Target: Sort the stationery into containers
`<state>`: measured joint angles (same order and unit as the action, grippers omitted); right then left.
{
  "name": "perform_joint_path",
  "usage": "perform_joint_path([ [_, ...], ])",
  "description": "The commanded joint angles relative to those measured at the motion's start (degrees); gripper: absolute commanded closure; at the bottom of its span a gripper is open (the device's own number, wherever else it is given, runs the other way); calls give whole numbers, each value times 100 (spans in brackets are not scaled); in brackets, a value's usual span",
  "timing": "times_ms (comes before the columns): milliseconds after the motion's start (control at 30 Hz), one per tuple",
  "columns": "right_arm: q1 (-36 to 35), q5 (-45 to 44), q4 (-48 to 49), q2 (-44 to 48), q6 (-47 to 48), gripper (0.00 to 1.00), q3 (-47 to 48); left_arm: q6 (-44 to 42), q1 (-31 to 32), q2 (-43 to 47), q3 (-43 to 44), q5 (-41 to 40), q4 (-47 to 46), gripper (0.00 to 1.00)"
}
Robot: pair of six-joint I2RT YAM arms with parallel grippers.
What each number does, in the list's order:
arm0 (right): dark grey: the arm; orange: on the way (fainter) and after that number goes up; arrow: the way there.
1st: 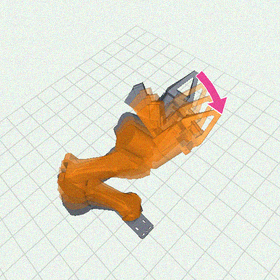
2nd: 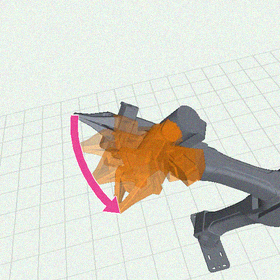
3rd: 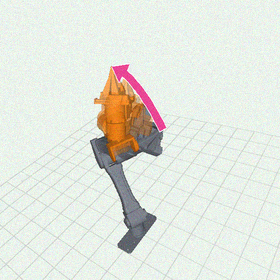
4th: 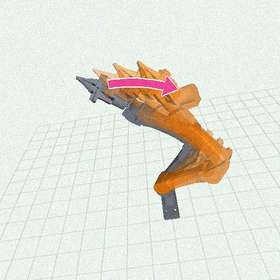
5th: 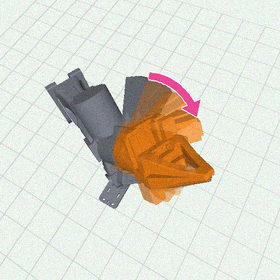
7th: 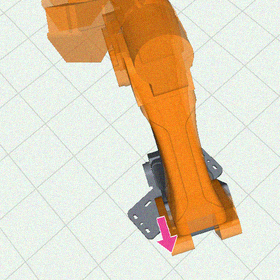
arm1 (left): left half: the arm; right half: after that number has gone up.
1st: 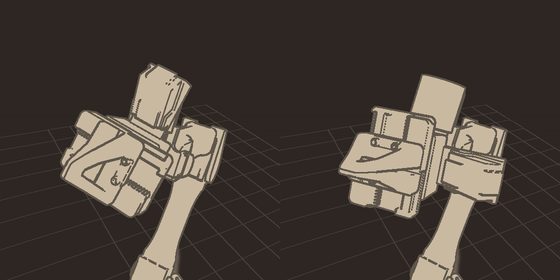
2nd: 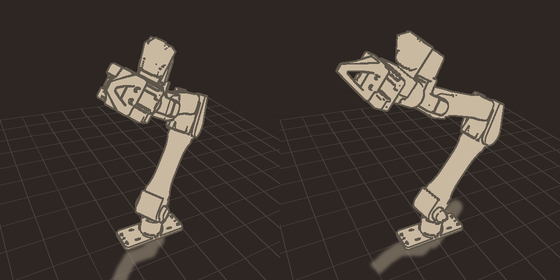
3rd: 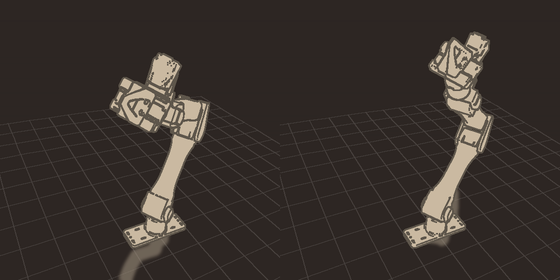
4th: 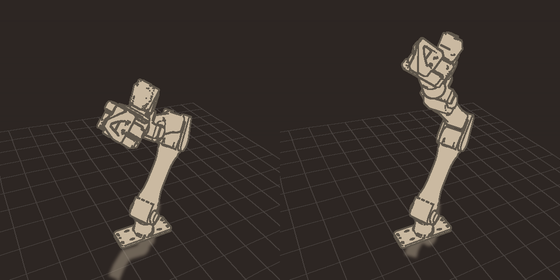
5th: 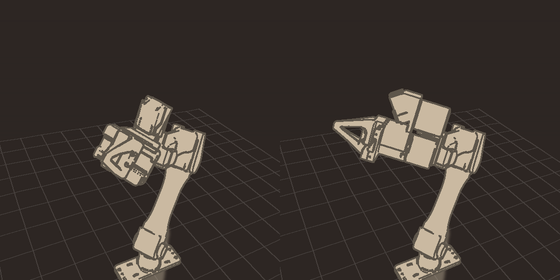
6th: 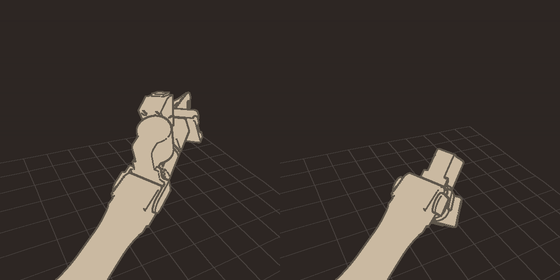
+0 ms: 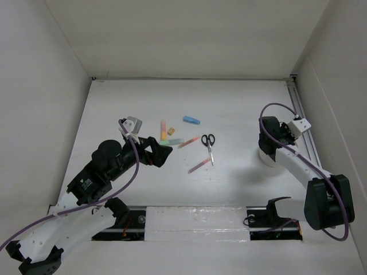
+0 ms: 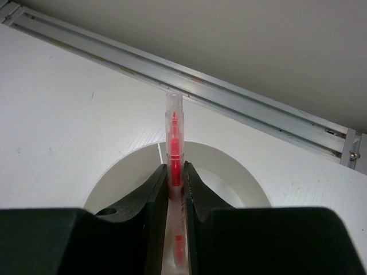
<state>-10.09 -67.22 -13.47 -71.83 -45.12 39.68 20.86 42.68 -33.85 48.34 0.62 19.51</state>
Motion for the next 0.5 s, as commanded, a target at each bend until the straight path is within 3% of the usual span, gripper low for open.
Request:
perform_joint_path([
  [0, -125, -169, -155, -6, -137, 78, 224, -56, 21, 45, 0, 52, -228, 0],
  [467, -178, -169, -270, 47, -251, 73, 224, -56, 21, 45, 0, 52, -228, 0],
])
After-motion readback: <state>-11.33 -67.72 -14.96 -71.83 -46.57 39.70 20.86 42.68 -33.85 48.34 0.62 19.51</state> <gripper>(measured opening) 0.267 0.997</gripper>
